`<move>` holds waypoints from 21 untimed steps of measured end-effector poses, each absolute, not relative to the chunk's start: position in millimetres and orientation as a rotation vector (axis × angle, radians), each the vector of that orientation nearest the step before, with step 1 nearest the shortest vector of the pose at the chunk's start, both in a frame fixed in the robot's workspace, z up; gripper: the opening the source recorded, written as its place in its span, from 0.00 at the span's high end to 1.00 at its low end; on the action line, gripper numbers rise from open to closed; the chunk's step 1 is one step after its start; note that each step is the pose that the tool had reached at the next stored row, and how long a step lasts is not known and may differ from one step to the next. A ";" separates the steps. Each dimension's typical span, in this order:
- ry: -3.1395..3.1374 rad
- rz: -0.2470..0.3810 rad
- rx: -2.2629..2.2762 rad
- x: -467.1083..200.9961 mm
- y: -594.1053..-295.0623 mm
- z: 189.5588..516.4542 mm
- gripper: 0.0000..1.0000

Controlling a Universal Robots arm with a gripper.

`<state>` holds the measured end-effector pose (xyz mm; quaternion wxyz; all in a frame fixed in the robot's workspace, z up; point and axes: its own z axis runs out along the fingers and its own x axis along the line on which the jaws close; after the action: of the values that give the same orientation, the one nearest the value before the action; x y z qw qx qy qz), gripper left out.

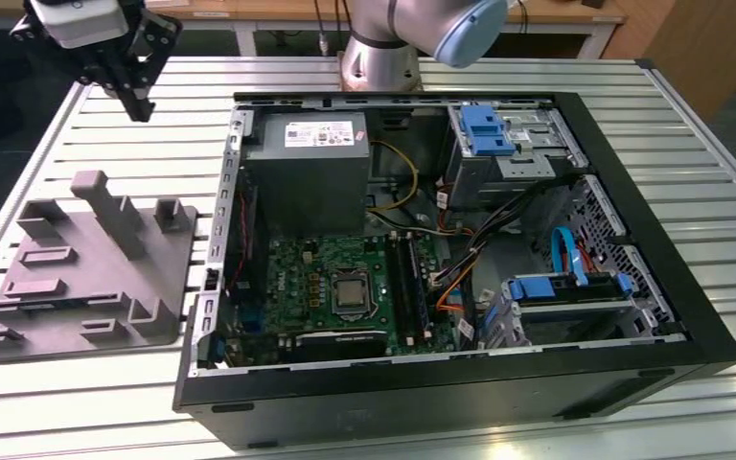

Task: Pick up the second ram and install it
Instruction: 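Reach for the second ram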

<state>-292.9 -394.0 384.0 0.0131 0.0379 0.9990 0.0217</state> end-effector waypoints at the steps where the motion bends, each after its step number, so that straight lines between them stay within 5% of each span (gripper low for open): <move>1: 3.112 0.068 0.118 -296.8 -394.0 383.6 0.90; 21: 3.113 0.068 0.118 -342.5 -394.8 377.6 0.90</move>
<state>-342.5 -394.8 377.6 0.0130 0.0378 0.9990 0.0217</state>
